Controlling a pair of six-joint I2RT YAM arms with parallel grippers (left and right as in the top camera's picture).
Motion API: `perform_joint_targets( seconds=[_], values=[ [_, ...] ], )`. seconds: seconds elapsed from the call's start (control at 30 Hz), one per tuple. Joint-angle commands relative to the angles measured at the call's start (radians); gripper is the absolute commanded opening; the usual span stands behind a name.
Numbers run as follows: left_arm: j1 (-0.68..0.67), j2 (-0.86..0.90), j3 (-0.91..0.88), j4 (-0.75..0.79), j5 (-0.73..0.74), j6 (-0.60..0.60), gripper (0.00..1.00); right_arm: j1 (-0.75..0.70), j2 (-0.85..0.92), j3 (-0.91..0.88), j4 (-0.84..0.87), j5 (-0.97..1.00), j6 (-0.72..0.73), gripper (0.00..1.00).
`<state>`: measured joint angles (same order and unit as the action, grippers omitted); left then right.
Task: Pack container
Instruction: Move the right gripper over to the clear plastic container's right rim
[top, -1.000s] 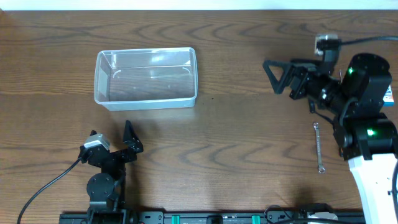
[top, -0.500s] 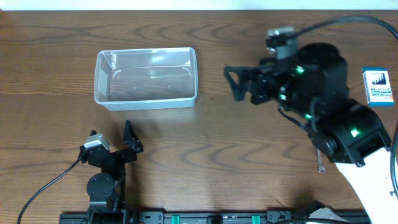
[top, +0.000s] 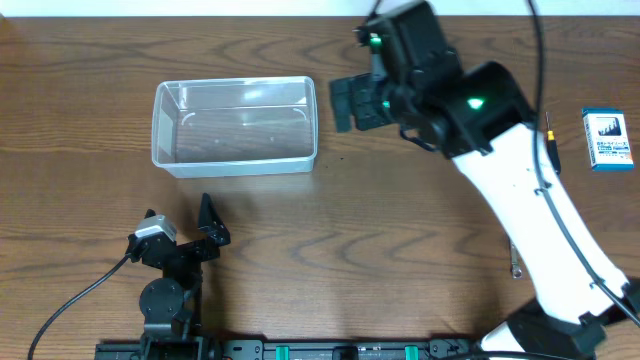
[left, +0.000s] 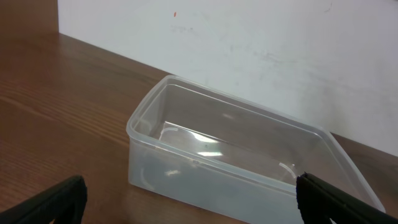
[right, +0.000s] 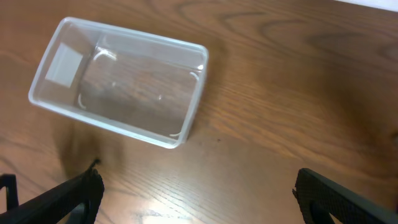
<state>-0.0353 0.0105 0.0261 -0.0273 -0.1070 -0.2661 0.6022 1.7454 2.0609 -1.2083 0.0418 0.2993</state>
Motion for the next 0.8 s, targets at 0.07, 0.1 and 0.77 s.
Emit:
perform_joint_targets(
  seconds=[0.07,0.1,0.77],
  values=[
    [0.003,-0.005,-0.022,-0.036,-0.006,-0.005,0.98,0.067,0.080,0.079,-0.009,0.014,-0.087,0.99],
    [0.003,-0.005,-0.022,-0.035,-0.006,-0.006,0.98,0.075,0.093,0.079,-0.008,0.014,-0.092,0.99],
    [0.004,0.348,0.473,-0.545,0.166,0.193,0.98,0.105,0.290,0.079,-0.038,0.037,-0.117,0.99]
  ],
)
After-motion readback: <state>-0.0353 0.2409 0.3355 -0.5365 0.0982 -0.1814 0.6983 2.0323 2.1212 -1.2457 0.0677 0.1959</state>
